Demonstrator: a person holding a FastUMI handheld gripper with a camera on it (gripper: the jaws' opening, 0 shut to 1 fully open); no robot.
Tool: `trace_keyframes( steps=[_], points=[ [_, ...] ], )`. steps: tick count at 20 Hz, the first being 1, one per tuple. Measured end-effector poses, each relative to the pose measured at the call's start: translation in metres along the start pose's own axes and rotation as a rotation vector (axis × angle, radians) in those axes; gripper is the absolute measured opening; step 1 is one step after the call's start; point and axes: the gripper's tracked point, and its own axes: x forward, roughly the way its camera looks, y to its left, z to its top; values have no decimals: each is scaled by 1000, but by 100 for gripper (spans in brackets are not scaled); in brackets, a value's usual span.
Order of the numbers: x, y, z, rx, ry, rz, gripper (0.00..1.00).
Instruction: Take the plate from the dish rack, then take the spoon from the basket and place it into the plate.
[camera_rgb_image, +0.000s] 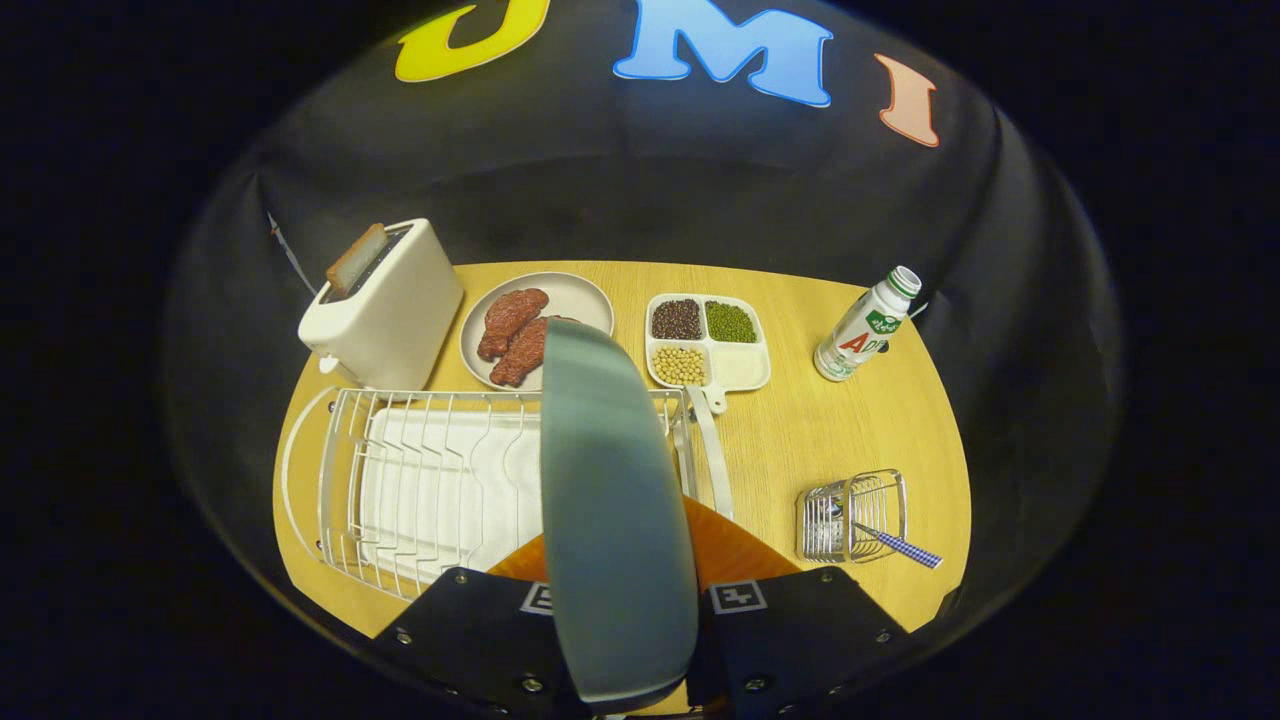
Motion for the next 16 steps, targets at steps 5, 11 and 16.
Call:
trace_keyframes(
  steps=[5, 11, 16],
  points=[
    [-49, -27, -15, 49, -35, 72, 36],
    [-77, -56, -62, 132, -18, 175, 36],
    [-92, -79, -97, 176, -3, 203, 37]
  ],
)
